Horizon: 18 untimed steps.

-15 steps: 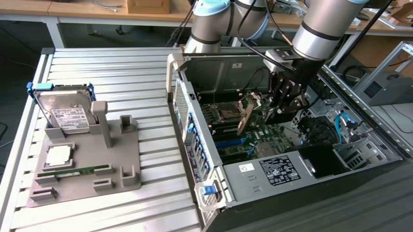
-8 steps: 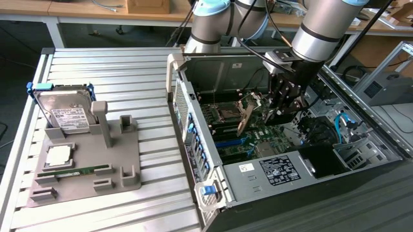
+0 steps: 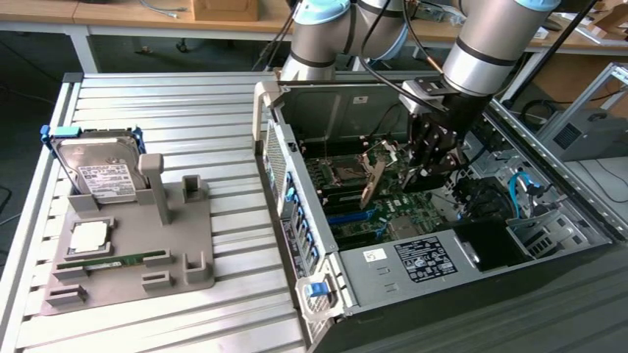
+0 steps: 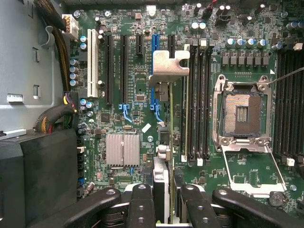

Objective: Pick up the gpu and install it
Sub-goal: 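Insert the gpu into the slot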

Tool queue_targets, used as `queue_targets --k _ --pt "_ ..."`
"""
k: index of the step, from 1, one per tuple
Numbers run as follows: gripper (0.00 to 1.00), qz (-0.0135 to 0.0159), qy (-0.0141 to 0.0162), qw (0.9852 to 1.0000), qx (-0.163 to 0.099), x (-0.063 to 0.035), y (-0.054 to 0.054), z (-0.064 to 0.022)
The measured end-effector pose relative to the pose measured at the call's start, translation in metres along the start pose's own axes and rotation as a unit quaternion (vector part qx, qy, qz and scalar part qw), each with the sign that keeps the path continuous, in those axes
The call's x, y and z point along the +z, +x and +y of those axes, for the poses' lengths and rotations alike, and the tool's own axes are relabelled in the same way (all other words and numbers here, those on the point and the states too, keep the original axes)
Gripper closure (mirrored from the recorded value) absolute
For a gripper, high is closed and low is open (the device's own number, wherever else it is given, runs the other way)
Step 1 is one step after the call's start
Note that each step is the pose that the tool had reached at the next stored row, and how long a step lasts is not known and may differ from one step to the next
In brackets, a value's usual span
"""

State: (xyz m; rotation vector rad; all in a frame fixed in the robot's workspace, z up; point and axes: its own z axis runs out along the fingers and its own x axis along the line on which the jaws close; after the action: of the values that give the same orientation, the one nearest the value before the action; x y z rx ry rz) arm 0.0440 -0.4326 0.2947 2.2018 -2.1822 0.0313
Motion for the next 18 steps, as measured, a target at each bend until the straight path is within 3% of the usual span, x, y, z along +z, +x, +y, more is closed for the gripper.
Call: queue_targets --k 18 --pt "0.73 0.0000 0.0000 1.0000 0.000 0.0019 -0.0001 0.0053"
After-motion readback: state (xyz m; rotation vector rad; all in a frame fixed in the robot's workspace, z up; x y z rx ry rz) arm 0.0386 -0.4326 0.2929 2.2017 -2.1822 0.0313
